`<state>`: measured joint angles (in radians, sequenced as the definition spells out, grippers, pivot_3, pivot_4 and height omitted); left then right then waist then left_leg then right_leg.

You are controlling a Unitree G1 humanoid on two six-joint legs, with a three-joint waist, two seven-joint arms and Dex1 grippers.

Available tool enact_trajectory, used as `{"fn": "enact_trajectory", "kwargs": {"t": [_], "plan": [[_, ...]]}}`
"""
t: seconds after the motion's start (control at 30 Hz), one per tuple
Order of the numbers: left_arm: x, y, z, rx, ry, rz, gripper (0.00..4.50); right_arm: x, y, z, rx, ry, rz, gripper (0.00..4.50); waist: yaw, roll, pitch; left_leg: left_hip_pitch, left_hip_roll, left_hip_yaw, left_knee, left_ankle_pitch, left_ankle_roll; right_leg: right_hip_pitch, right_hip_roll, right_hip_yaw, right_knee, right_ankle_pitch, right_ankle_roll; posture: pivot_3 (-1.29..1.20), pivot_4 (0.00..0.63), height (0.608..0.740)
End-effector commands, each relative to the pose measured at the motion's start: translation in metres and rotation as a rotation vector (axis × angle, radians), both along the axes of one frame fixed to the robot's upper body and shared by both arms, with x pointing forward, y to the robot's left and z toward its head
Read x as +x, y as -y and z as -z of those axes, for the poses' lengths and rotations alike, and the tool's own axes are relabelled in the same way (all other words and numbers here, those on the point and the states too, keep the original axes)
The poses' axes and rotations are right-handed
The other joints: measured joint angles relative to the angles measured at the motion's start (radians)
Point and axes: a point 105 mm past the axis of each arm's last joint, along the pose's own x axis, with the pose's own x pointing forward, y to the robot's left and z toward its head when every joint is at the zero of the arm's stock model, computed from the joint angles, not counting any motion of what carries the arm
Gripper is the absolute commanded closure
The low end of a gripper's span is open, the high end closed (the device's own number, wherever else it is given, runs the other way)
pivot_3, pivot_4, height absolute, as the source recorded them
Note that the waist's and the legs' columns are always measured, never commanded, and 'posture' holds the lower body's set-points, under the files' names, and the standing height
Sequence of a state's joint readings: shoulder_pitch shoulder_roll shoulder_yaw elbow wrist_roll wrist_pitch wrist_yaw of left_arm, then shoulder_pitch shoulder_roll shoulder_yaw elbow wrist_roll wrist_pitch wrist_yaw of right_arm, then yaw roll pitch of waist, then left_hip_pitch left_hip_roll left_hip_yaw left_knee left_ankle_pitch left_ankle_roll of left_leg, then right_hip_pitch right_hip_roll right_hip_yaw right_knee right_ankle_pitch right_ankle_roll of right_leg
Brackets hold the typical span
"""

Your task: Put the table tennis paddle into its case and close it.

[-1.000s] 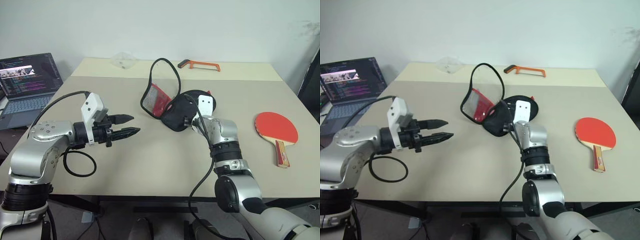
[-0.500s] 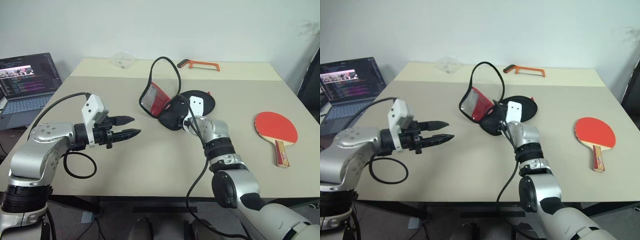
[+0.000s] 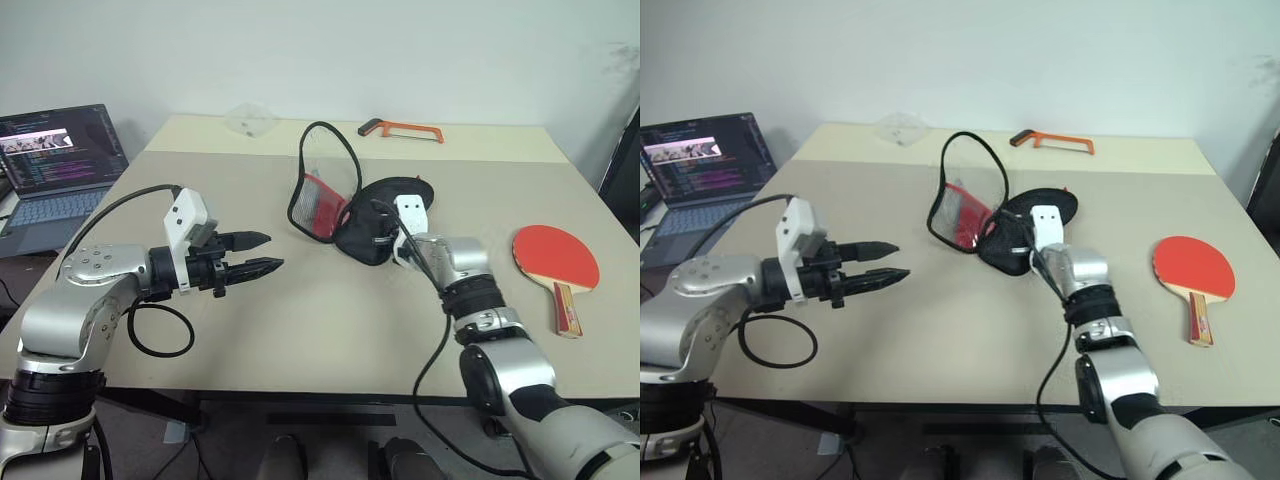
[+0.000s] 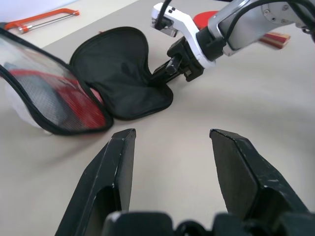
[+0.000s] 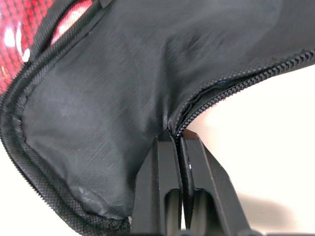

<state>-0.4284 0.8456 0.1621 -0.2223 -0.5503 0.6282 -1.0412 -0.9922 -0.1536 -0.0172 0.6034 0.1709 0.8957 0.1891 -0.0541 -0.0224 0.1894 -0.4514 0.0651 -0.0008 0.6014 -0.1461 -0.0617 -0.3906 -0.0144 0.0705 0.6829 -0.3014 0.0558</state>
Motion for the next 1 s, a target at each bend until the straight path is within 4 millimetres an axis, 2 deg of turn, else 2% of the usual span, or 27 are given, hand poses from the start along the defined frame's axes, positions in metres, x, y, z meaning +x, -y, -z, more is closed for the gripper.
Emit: {"fn": "enact_trajectory", "kwargs": {"t": [0.03,0.4,0.6,0.9,1.0], "plan": [[-0.001,0.003,-0.016,-0.011,0.065,0.027,1.88,-0.006,0.001,-0.008,-0.01,0.014,-0.109,4.47,-0.002,0.0,0.0,0.0,0.0,0.0,-0.001,0.0,0.0,0.0,0.0,0.0,0.0,0.0,0.0,0.0,0.15,0.74],[0.001,0.007,-0.016,-0.003,0.064,0.051,1.88,-0.01,0.028,-0.009,-0.118,0.01,-0.284,4.47,-0.002,0.0,0.0,0.0,0.0,0.0,-0.004,0.0,0.0,0.0,0.0,0.0,-0.002,-0.001,-0.001,0.0,0.15,0.74],[0.002,0.011,-0.017,-0.006,0.065,0.064,1.88,-0.004,0.053,-0.014,-0.27,0.053,-0.404,4.47,0.0,-0.001,0.0,0.0,0.0,0.0,-0.003,0.0,0.0,0.0,0.0,0.0,-0.002,0.0,-0.001,0.0,0.15,0.74],[0.003,0.015,-0.014,-0.006,0.057,0.076,1.88,0.006,0.067,-0.016,-0.381,0.079,-0.474,4.47,-0.002,-0.001,0.001,0.001,0.0,0.0,-0.003,0.0,0.0,0.0,0.0,0.0,-0.001,0.0,-0.001,0.0,0.15,0.74],[0.003,0.016,-0.014,-0.005,0.055,0.078,1.88,0.012,0.073,-0.019,-0.371,0.077,-0.417,4.47,-0.002,-0.001,0.001,0.001,0.0,0.0,-0.003,0.0,0.0,0.0,0.0,0.0,-0.001,0.0,-0.001,0.0,0.15,0.74]]}}
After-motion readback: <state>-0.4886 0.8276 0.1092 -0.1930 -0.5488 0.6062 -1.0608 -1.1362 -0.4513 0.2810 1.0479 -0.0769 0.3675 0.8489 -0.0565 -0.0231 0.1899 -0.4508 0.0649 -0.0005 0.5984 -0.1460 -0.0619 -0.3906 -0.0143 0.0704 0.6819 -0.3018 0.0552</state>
